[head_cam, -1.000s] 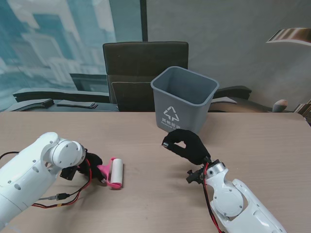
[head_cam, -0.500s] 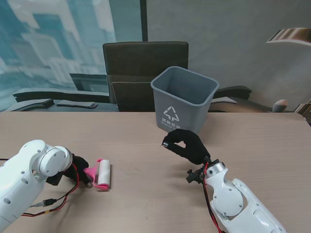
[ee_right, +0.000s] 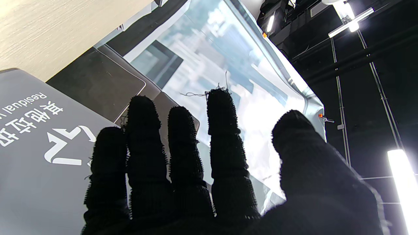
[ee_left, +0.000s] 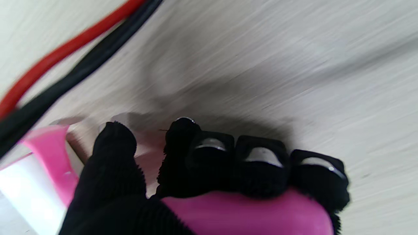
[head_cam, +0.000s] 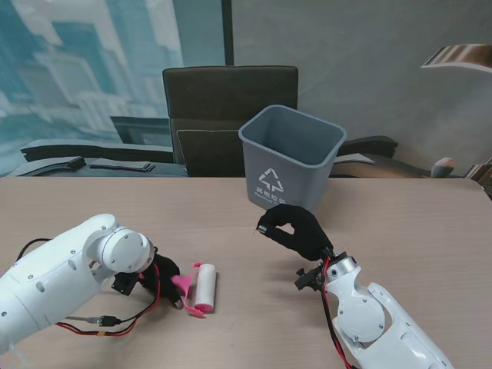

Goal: Replace a lint-roller refill

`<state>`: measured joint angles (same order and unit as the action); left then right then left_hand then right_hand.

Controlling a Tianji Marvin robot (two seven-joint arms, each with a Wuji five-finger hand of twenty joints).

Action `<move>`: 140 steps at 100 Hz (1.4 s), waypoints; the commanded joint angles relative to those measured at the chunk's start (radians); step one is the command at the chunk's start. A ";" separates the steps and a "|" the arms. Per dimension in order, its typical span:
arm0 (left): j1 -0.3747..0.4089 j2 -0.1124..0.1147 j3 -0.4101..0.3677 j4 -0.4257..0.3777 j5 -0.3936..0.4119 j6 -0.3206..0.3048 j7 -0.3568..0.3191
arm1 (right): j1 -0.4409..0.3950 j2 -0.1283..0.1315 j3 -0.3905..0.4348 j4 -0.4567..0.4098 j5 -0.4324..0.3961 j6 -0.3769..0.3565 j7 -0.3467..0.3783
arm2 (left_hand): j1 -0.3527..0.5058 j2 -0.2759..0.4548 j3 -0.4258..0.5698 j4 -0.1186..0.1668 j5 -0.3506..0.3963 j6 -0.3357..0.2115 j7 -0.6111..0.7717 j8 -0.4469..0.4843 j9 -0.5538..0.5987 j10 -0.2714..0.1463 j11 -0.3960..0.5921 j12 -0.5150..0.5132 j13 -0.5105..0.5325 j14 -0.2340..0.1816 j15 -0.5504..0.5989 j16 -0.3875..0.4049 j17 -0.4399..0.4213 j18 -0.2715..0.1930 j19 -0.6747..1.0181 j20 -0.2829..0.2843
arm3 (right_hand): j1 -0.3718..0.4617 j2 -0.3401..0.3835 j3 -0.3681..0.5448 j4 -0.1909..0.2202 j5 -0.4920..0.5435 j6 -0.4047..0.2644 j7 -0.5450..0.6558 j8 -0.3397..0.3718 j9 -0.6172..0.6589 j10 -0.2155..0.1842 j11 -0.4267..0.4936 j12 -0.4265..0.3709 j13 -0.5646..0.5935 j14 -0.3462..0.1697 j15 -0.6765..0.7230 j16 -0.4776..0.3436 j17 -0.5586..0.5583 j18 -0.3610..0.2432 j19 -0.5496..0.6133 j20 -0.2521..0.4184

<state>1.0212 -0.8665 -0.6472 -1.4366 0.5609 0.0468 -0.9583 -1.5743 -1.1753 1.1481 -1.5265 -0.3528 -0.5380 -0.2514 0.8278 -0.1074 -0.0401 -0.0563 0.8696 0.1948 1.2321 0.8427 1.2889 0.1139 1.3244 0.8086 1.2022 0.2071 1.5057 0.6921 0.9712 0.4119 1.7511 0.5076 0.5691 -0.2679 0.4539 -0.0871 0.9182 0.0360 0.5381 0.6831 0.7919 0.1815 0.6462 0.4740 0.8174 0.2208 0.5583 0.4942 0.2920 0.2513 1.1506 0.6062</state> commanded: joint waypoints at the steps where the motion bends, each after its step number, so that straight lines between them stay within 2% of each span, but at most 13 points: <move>1: -0.018 -0.024 0.048 0.021 -0.016 0.010 0.001 | -0.006 -0.005 -0.001 -0.005 0.000 -0.007 0.009 | 0.152 0.206 0.011 0.012 0.045 0.032 -0.012 0.003 0.077 0.065 0.018 0.020 0.066 0.072 0.221 0.028 0.095 -0.034 0.269 0.015 | 0.019 0.043 -0.012 0.043 0.025 -0.001 0.010 0.011 0.020 -0.001 0.001 0.003 -0.014 -0.097 0.013 0.008 0.003 -0.004 0.006 0.010; 13: -0.150 -0.033 0.250 0.047 -0.167 0.062 0.075 | -0.008 -0.005 0.001 -0.005 -0.001 -0.010 0.008 | 0.151 0.206 0.011 0.013 0.044 0.031 -0.011 0.003 0.077 0.059 0.016 0.019 0.066 0.067 0.217 0.027 0.094 -0.037 0.265 0.013 | 0.019 0.043 -0.012 0.043 0.026 -0.001 0.011 0.011 0.020 -0.002 0.001 0.003 -0.013 -0.098 0.013 0.008 0.003 -0.004 0.006 0.010; 20: -0.199 -0.043 0.324 0.057 -0.232 0.075 0.108 | -0.009 -0.005 0.003 -0.006 -0.002 -0.010 0.008 | 0.150 0.207 0.011 0.013 0.044 0.030 -0.010 0.003 0.077 0.058 0.016 0.019 0.066 0.066 0.217 0.026 0.094 -0.038 0.264 0.012 | 0.020 0.043 -0.012 0.043 0.026 0.000 0.011 0.011 0.021 -0.001 0.001 0.003 -0.014 -0.097 0.013 0.008 0.003 -0.004 0.006 0.010; 30: -0.219 -0.051 0.359 0.053 -0.260 0.074 0.129 | -0.011 -0.005 0.005 -0.007 -0.003 -0.011 0.006 | 0.150 0.206 0.011 0.013 0.045 0.030 -0.010 0.003 0.077 0.058 0.016 0.019 0.066 0.065 0.217 0.026 0.094 -0.038 0.264 0.012 | 0.019 0.044 -0.012 0.043 0.026 0.000 0.011 0.011 0.021 -0.002 0.001 0.003 -0.013 -0.097 0.013 0.008 0.003 -0.004 0.007 0.011; 42: -0.195 -0.046 0.327 0.035 -0.227 0.064 0.126 | -0.013 -0.005 0.008 -0.008 -0.006 -0.013 0.004 | 0.150 0.205 0.011 0.013 0.046 0.029 -0.010 0.003 0.077 0.056 0.016 0.020 0.066 0.064 0.216 0.026 0.094 -0.039 0.265 0.011 | 0.019 0.044 -0.012 0.043 0.027 0.001 0.012 0.011 0.021 -0.003 0.001 0.003 -0.013 -0.098 0.013 0.008 0.003 -0.004 0.007 0.011; 48: -0.166 -0.041 0.285 0.023 -0.184 0.060 0.115 | -0.014 -0.005 0.008 -0.008 -0.006 -0.012 0.003 | 0.151 0.206 0.011 0.013 0.046 0.029 -0.010 0.003 0.077 0.055 0.016 0.020 0.066 0.064 0.216 0.026 0.094 -0.039 0.265 0.011 | 0.020 0.044 -0.012 0.043 0.028 0.002 0.012 0.011 0.021 -0.002 0.001 0.003 -0.012 -0.097 0.013 0.008 0.003 -0.004 0.007 0.011; 66: -0.037 -0.027 0.087 -0.013 -0.005 0.021 0.041 | -0.013 -0.005 0.007 -0.007 -0.004 -0.011 0.005 | 0.151 0.206 0.012 0.013 0.046 0.029 -0.010 0.002 0.077 0.057 0.015 0.020 0.066 0.064 0.216 0.026 0.094 -0.039 0.265 0.011 | 0.020 0.045 -0.013 0.043 0.029 0.001 0.013 0.011 0.022 -0.003 0.001 0.003 -0.014 -0.098 0.012 0.008 0.003 -0.005 0.007 0.011; 78: 0.072 -0.027 -0.081 -0.048 0.133 -0.030 -0.018 | -0.012 -0.004 0.007 -0.006 -0.004 -0.010 0.006 | 0.151 0.206 0.011 0.013 0.046 0.029 -0.011 0.002 0.077 0.058 0.015 0.021 0.066 0.064 0.216 0.026 0.094 -0.039 0.265 0.011 | 0.020 0.044 -0.013 0.043 0.029 0.000 0.013 0.011 0.021 -0.002 0.001 0.003 -0.013 -0.097 0.013 0.008 0.003 -0.005 0.007 0.011; 90: 0.160 -0.033 -0.212 -0.071 0.253 -0.072 -0.051 | -0.011 -0.005 0.005 -0.005 -0.005 -0.009 0.006 | 0.151 0.206 0.011 0.013 0.046 0.030 -0.011 0.002 0.077 0.058 0.014 0.021 0.066 0.064 0.216 0.026 0.094 -0.039 0.265 0.011 | 0.020 0.045 -0.013 0.043 0.029 0.000 0.013 0.010 0.021 -0.003 0.001 0.003 -0.013 -0.096 0.013 0.008 0.003 -0.005 0.006 0.011; 119: 0.356 -0.061 -0.479 -0.129 0.502 -0.130 -0.060 | -0.007 -0.003 0.003 -0.002 -0.007 -0.005 0.010 | 0.151 0.204 0.012 0.013 0.045 0.031 -0.011 0.001 0.078 0.058 0.014 0.021 0.066 0.064 0.216 0.025 0.094 -0.039 0.265 0.010 | 0.020 0.044 -0.014 0.043 0.030 0.001 0.014 0.010 0.022 -0.001 0.001 0.003 -0.013 -0.098 0.013 0.009 0.003 -0.005 0.006 0.011; 140: 0.452 -0.078 -0.613 -0.174 0.605 -0.161 -0.029 | -0.005 -0.003 0.002 -0.001 -0.010 -0.002 0.010 | 0.152 0.202 0.012 0.014 0.046 0.033 -0.013 0.001 0.078 0.062 0.013 0.021 0.066 0.064 0.216 0.025 0.094 -0.039 0.265 0.010 | 0.020 0.045 -0.015 0.043 0.031 0.001 0.015 0.010 0.022 -0.002 0.001 0.003 -0.013 -0.097 0.012 0.008 0.003 -0.004 0.006 0.011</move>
<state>1.4495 -0.9539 -1.2597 -1.6244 1.1604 -0.1134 -0.9744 -1.5764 -1.1753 1.1527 -1.5239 -0.3585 -0.5405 -0.2536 0.8280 -0.1152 -0.0401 -0.0557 0.8787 0.1927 1.2133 0.8426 1.2936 0.1162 1.3213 0.8086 1.2028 0.2086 1.5057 0.6919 0.9712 0.4124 1.7553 0.5073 0.5691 -0.2679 0.4539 -0.0871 0.9282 0.0362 0.5449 0.6832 0.7919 0.1815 0.6462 0.4740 0.8174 0.2208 0.5584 0.4942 0.2922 0.2515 1.1506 0.6062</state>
